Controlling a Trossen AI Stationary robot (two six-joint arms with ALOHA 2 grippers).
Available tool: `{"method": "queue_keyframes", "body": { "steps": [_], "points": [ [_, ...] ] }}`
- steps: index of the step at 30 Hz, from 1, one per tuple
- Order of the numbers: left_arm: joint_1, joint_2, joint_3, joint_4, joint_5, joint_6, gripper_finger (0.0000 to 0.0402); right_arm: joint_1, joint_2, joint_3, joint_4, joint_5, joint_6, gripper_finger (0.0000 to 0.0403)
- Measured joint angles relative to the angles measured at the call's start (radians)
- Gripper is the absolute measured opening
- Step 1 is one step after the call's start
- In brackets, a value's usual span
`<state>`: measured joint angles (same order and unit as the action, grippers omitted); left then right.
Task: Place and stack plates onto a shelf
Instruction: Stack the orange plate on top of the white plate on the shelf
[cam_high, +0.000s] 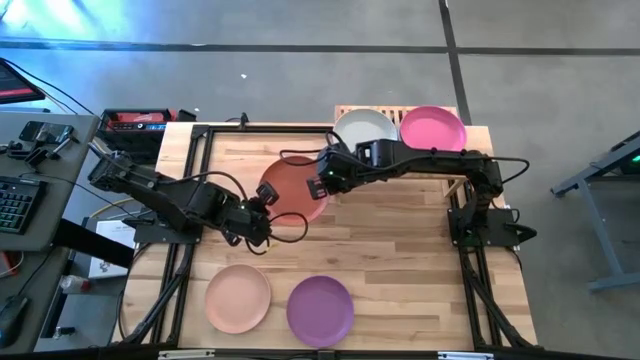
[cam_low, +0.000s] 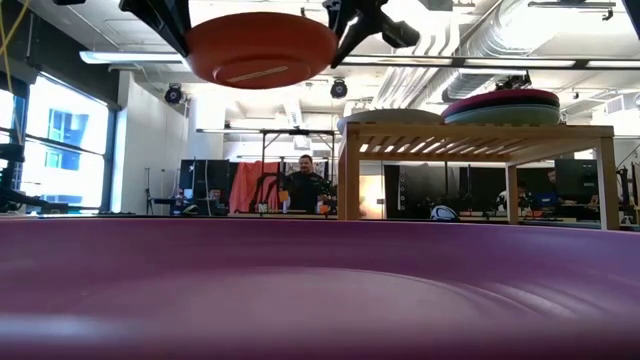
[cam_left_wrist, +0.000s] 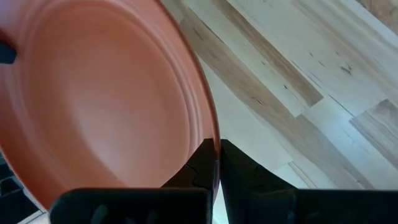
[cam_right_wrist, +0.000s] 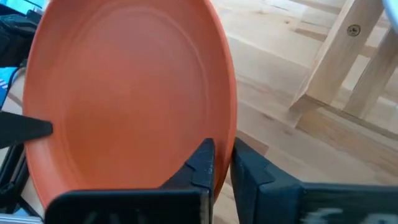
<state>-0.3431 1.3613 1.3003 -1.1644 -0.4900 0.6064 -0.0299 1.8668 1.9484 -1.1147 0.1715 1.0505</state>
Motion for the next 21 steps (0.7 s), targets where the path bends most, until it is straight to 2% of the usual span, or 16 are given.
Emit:
{"method": "queue_keyframes", "body": {
  "steps": [6,14,21],
  "points": [
    [0.013,0.0,0.0,0.009,0.019,-0.003,0.0011,-0.001,0.0,0.0,-0.003,0.004,0.02,0.0005],
    [0.039,0.0,0.0,0.005,0.074,-0.081,0.0065,0.0,0.0,0.0,-0.005,0.001,0.022,0.0],
    [0.035,0.0,0.0,0.005,0.085,-0.324,0.0097,-0.011,0.0,0.0,-0.053,0.028,0.022,0.0]
  ]
}}
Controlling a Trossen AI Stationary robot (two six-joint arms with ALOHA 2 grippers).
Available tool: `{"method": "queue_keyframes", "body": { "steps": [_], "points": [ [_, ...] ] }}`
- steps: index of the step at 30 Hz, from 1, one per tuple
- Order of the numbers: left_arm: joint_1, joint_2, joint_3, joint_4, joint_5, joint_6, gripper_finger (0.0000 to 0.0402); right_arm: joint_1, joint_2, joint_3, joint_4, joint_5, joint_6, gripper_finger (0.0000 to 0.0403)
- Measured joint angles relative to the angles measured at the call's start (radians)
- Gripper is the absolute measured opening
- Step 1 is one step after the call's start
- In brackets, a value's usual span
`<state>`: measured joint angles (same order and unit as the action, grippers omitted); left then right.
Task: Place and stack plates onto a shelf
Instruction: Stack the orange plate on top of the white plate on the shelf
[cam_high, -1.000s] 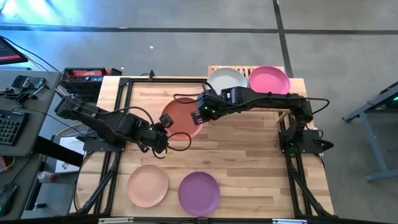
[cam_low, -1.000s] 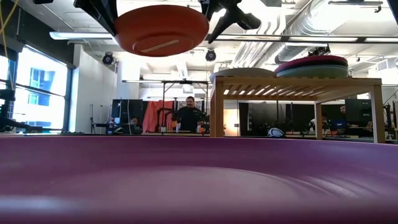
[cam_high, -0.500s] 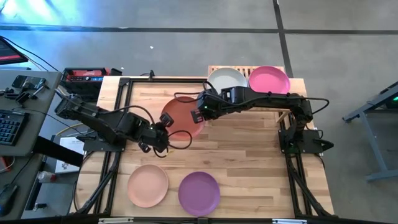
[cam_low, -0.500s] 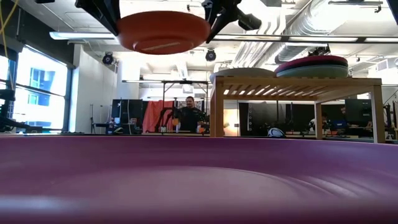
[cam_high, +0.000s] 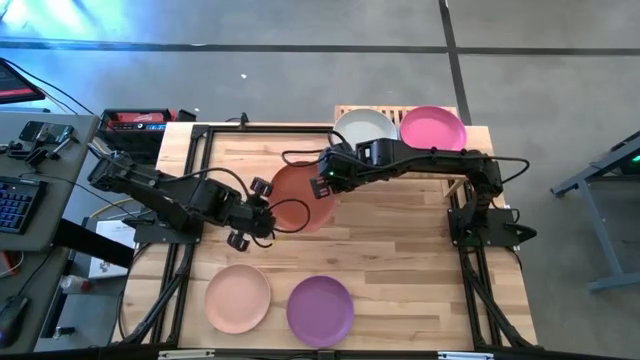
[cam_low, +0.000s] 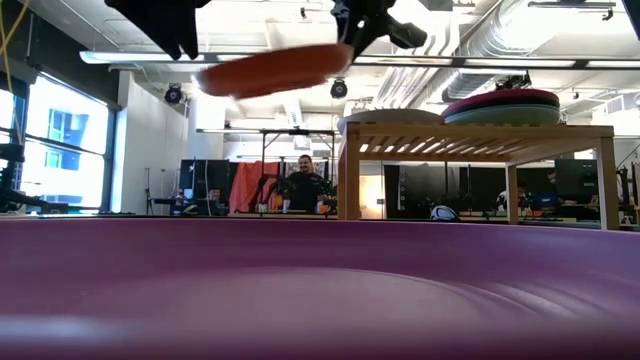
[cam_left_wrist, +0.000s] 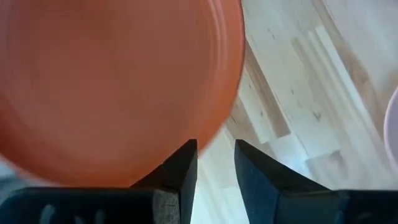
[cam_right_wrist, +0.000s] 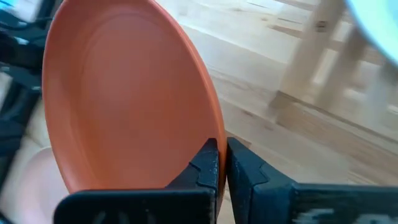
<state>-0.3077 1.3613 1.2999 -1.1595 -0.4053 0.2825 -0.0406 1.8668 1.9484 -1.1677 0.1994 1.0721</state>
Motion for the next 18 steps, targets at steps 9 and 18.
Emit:
{"method": "queue_keyframes", "body": {
  "steps": [9,18],
  "points": [
    [0.0,0.0,0.0,-0.003,-0.032,-0.174,0.0094,-0.028,-0.005,0.0,-0.091,0.001,-0.026,0.0],
    [0.02,0.0,-0.001,-0.051,-0.061,-0.23,0.0093,-0.099,-0.043,0.0,-0.093,-0.059,-0.144,0.0]
  ]
}}
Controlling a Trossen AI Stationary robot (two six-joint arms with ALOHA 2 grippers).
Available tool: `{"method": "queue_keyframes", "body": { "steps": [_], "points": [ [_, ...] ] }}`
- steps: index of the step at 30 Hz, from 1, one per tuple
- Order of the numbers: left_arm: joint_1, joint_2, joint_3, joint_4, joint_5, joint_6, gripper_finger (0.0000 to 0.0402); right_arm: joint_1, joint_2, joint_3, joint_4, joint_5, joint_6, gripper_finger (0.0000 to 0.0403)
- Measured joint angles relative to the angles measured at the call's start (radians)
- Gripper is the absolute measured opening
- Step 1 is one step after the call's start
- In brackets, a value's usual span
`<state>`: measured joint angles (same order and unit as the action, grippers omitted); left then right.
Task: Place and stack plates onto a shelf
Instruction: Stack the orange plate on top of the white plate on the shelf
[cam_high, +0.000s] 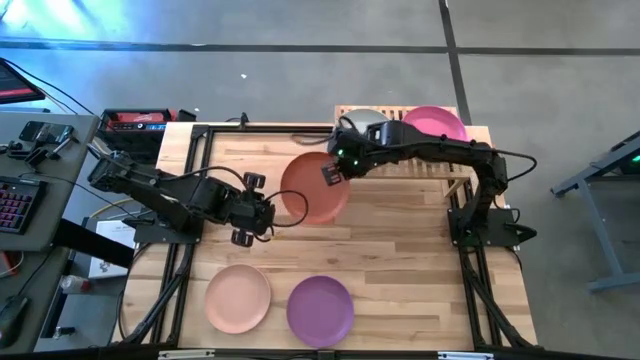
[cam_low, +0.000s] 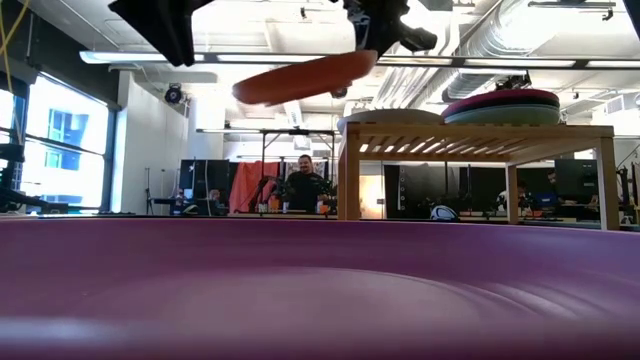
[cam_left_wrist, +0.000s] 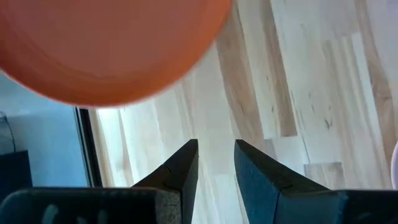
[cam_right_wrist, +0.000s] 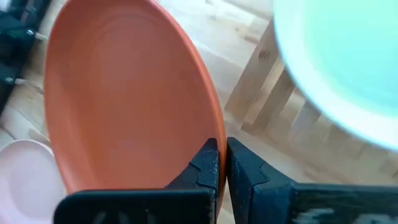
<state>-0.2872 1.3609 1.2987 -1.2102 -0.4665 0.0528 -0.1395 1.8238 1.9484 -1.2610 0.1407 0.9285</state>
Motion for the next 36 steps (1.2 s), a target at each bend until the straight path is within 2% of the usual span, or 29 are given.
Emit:
{"method": "queue_keyframes", "body": {
  "steps": [6,12,20,26,36],
  "points": [
    [0.063,0.0,0.0,-0.006,-0.015,0.008,0.0092,-0.096,-0.053,0.001,0.0,-0.056,-0.133,0.0],
    [0.159,0.0,0.0,-0.005,-0.019,0.037,0.0092,-0.252,-0.089,0.002,-0.005,-0.125,-0.281,0.0],
    [0.286,0.0,0.0,-0.005,-0.018,0.037,0.0092,-0.501,-0.098,0.002,0.004,-0.35,-0.537,0.0],
    [0.374,0.0,0.0,-0.004,-0.016,0.047,0.0092,-0.665,-0.097,0.002,0.004,-0.457,-0.675,0.0],
    [0.511,0.0,0.0,0.007,-0.015,0.056,0.0092,-0.833,-0.082,0.001,0.004,-0.517,-0.843,0.0]
  ]
}}
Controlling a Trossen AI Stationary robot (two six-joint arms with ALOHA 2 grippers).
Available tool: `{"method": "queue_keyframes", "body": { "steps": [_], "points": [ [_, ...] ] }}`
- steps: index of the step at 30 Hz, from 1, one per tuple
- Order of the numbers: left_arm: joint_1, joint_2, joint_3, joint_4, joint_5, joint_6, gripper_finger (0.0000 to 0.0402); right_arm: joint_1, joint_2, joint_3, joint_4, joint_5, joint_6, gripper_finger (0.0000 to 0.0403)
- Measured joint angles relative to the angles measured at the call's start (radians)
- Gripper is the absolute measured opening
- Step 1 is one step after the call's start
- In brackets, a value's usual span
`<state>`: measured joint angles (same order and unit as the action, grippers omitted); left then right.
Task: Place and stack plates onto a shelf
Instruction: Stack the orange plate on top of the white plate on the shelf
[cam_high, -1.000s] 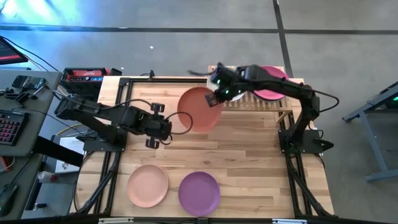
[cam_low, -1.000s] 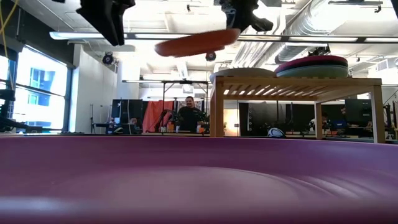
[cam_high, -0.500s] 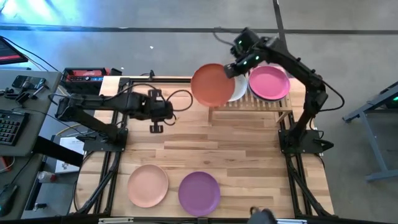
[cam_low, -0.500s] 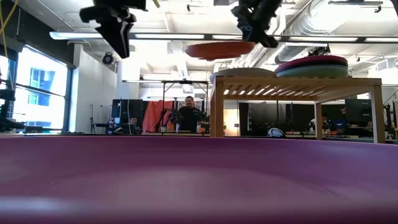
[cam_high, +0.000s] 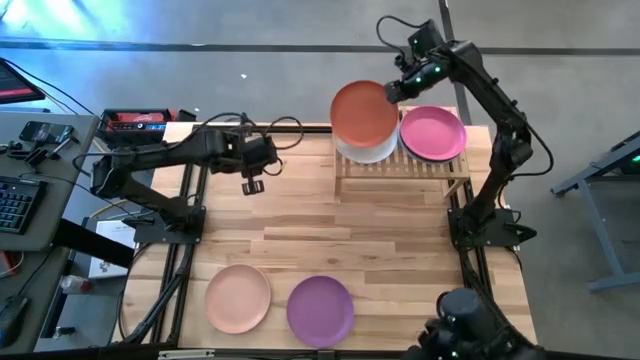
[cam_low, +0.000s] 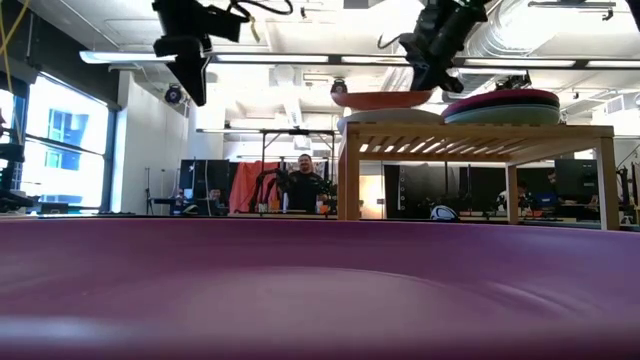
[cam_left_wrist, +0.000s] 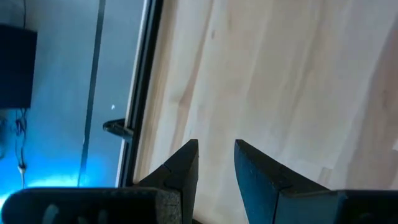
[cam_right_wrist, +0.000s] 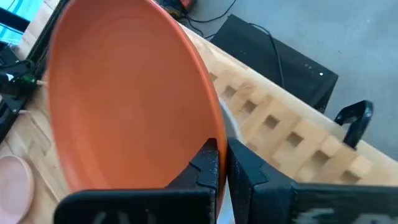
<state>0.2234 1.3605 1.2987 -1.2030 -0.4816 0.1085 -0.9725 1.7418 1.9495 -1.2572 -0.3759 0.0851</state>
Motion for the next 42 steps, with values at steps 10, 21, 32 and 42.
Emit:
{"method": "queue_keyframes", "body": {
  "steps": [10,21,32,42],
  "points": [
    [0.102,0.0,0.0,0.048,0.024,-0.003,0.0092,-0.062,0.051,0.0,-0.009,-0.093,-0.058,0.0],
    [0.165,0.0,0.0,0.048,0.035,-0.011,0.0092,-0.054,0.063,0.0,-0.064,-0.101,-0.092,0.0],
    [0.205,0.0,0.0,0.016,0.068,-0.052,0.0092,0.014,0.102,0.0,-0.078,-0.054,-0.046,0.0],
    [0.218,0.0,0.0,-0.013,0.074,-0.053,0.0092,0.018,0.102,0.0,-0.117,-0.018,-0.04,0.0]
  ]
}}
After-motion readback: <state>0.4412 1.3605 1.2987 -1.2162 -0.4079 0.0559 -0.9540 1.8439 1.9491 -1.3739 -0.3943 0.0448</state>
